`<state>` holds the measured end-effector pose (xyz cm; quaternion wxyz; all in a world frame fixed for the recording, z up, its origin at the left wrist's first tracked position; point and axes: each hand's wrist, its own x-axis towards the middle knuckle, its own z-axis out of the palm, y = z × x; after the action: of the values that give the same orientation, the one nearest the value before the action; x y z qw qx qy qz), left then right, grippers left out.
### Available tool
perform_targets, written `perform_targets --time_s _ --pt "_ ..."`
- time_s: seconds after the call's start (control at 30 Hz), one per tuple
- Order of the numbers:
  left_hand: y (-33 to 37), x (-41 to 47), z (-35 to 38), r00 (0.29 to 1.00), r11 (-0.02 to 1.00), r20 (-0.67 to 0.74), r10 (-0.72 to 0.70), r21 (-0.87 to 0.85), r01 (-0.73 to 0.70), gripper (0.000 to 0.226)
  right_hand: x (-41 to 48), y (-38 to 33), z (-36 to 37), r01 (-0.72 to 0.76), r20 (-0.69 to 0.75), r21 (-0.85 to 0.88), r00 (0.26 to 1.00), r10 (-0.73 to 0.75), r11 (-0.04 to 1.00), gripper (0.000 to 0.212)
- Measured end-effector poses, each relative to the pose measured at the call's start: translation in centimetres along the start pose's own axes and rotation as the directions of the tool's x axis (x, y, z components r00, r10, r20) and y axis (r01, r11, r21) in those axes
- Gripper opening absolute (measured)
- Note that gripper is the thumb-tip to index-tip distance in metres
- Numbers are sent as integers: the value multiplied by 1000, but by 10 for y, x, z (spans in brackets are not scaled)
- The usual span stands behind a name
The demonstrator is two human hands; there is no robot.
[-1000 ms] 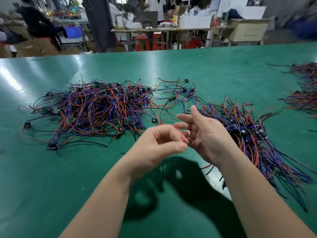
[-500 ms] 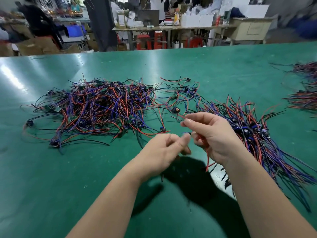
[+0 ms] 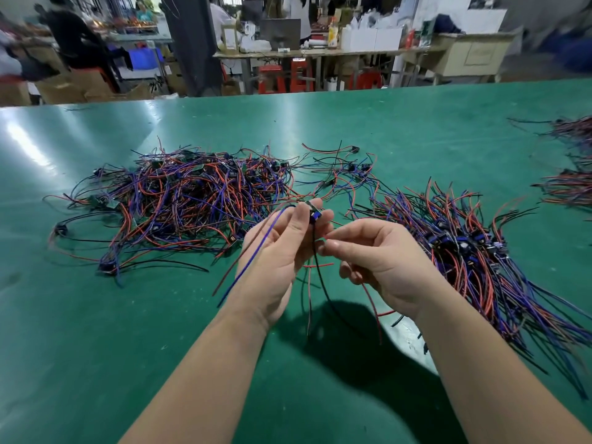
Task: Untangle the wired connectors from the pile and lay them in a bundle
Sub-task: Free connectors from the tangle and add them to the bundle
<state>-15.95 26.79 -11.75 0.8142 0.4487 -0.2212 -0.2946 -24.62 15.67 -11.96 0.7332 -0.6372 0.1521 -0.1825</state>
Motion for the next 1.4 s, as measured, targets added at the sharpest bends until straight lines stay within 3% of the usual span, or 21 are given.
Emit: perform_targets --time_s 0.07,0.13,0.33,0.43,0.6,0.83,0.93,1.03,1.2,1.4 --pt "1 0 0 999 998 -13 -48 -38 48 27 -2 0 0 -15 55 -103 998 20 995 4" --pt "1 0 0 996 996 -31 -88 -21 88 25 -2 0 -2 -12 28 -138 999 16 990 12" --pt "3 0 -5 986 977 43 -162 149 153 30 1 -1 2 10 61 62 998 -14 998 45" --pt "1 -3 -5 968 952 132 -212 251 175 33 1 -3 2 -2 44 167 999 -6 986 30" --pt "-3 -5 -4 944 925 168 -284 308 223 33 -1 -4 -5 40 45 66 998 -43 997 16" --pt "-6 -9 -1 901 859 234 -367 456 232 23 4 -11 -25 -24 -214 64 976 37 998 9" --pt "-12 -13 1 858 795 269 -437 562 229 17 5 -18 -43 67 -384 82 923 -30 994 11" --pt "-17 -16 0 839 700 259 -478 690 186 21 4 -21 -58 169 -515 -9 844 -150 986 15" --pt "-17 -13 -3 851 656 228 -472 736 167 23 1 -23 -62 152 -550 120 833 -62 981 22" --pt "-20 -12 -5 862 633 215 -459 760 148 21 6 -23 -58 110 -568 162 823 2 981 26"
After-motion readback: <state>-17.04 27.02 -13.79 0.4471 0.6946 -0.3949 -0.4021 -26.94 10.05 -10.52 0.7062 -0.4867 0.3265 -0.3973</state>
